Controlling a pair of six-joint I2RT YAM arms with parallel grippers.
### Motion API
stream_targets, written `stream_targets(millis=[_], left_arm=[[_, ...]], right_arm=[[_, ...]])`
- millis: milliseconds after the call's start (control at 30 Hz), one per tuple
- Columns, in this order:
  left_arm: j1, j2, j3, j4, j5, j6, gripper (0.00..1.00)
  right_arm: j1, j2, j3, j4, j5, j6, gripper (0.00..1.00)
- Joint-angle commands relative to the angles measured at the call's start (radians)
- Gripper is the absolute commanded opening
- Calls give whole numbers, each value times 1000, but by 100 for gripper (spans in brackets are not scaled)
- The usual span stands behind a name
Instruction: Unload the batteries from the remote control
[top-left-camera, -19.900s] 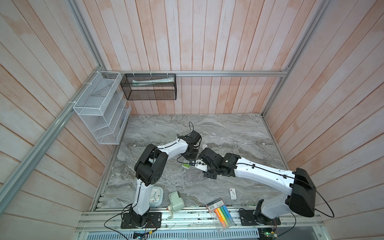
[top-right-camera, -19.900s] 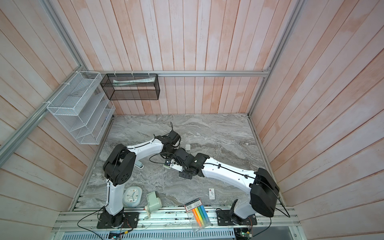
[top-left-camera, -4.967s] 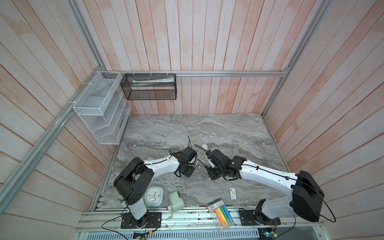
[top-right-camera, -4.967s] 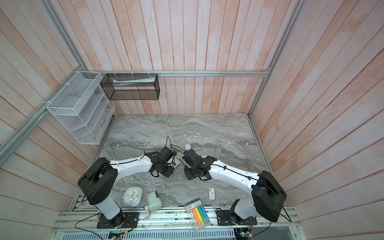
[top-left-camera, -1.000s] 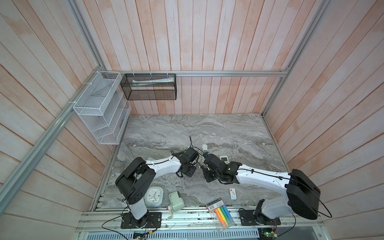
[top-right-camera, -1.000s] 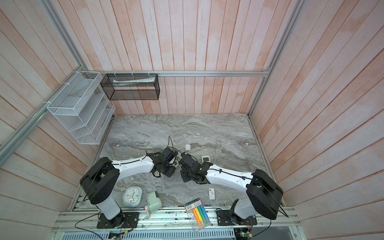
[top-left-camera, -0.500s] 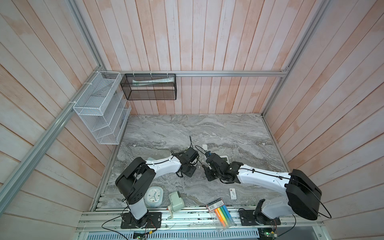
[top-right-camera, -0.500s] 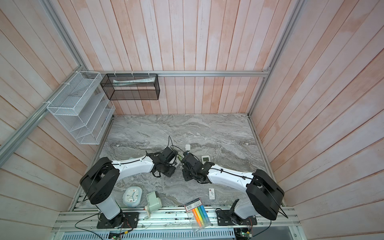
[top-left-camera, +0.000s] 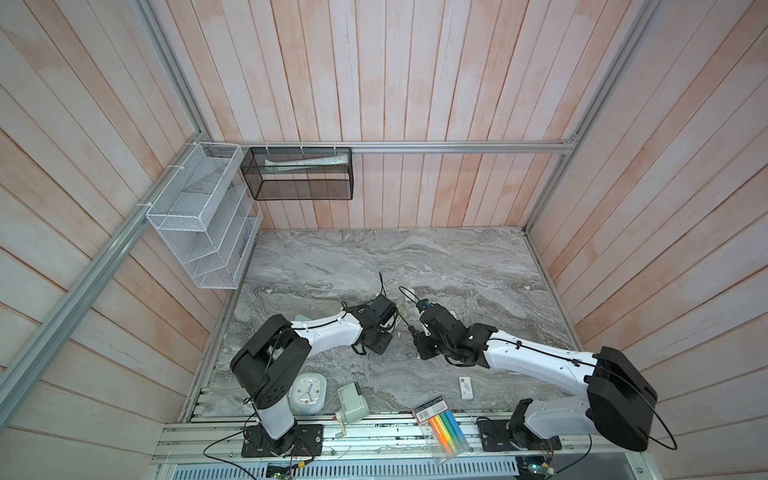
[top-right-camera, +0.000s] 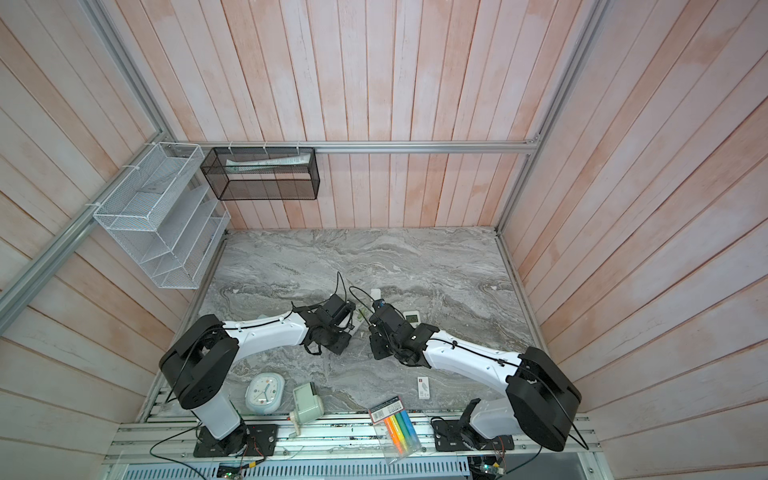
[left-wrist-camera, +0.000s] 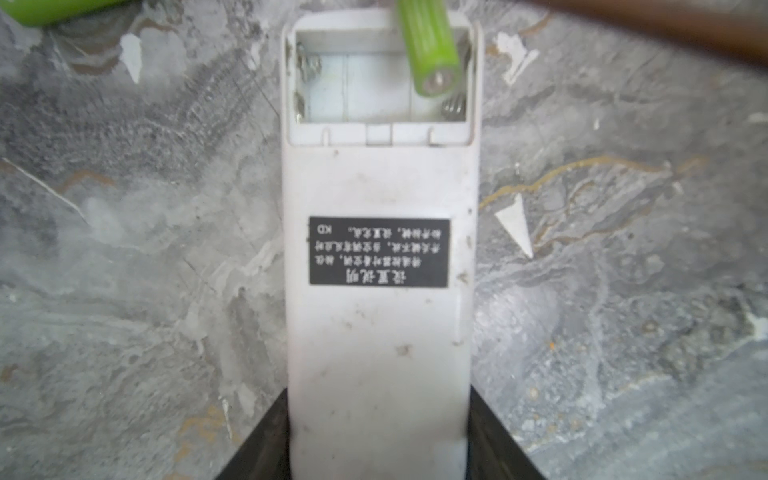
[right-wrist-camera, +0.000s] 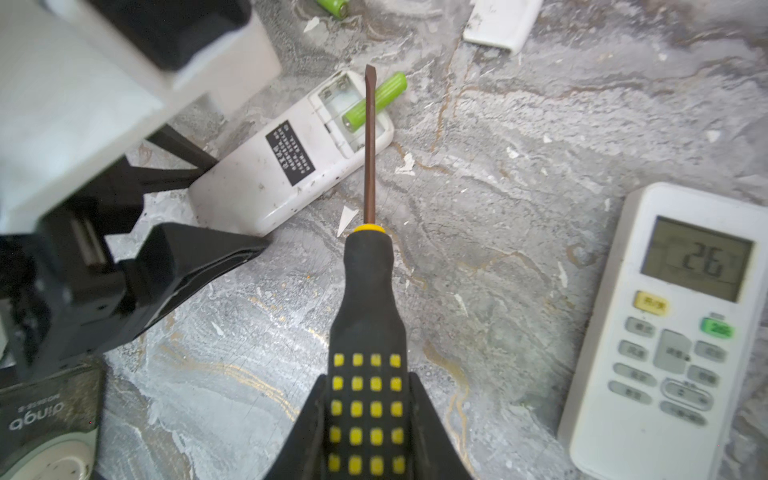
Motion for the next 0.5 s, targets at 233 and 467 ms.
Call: stream_targets(millis=[233,467], left_arm=[[-8,14,-41,-72,36,-16,57],[3,5,-52,-77,1,-40,57]], right_arm=[[-23,-10,-28,26,28,-3,0],[-49,-23,-32,38,47,-7,0]])
